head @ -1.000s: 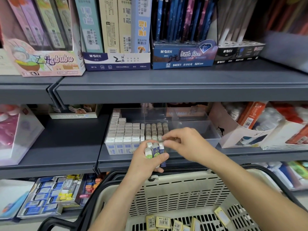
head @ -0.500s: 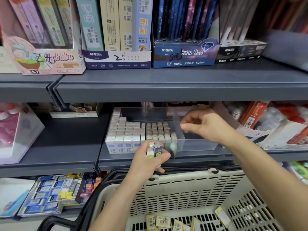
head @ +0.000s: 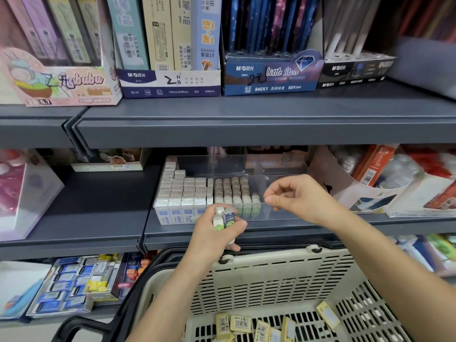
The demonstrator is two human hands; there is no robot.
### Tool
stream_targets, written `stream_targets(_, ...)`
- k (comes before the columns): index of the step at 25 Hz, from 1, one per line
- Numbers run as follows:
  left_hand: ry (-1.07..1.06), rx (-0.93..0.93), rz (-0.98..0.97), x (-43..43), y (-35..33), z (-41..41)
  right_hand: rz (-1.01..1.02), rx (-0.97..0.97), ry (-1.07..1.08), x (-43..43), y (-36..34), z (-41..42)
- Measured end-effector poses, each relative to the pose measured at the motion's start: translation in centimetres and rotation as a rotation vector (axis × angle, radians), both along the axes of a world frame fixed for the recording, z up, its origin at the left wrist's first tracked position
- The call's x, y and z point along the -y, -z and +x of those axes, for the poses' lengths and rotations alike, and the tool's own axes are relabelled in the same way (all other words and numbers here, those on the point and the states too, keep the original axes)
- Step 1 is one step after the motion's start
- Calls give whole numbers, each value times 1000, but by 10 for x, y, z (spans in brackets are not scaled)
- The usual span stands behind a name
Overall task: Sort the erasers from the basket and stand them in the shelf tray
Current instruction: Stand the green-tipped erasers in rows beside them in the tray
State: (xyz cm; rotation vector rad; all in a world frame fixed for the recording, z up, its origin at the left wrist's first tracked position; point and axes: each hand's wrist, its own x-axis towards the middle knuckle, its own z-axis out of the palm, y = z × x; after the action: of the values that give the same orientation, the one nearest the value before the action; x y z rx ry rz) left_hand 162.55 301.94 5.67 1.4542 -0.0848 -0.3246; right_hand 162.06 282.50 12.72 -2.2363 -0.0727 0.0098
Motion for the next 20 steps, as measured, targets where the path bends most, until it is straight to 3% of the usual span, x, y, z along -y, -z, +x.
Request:
stream_targets(10,15,-8,24,0,0,0,-3,2,-65,-13,12,-1)
stream_targets(15,8,-3,39,0,0,0,-548,-252,-214,-14,25,-10)
stream_targets(18,17,21,103,-3,-1,-1,-608,-372,-232,-14,35,-15)
stream_targets(20,38,97,282,-11,1,0,-592,-441,-250,-16,41,-18)
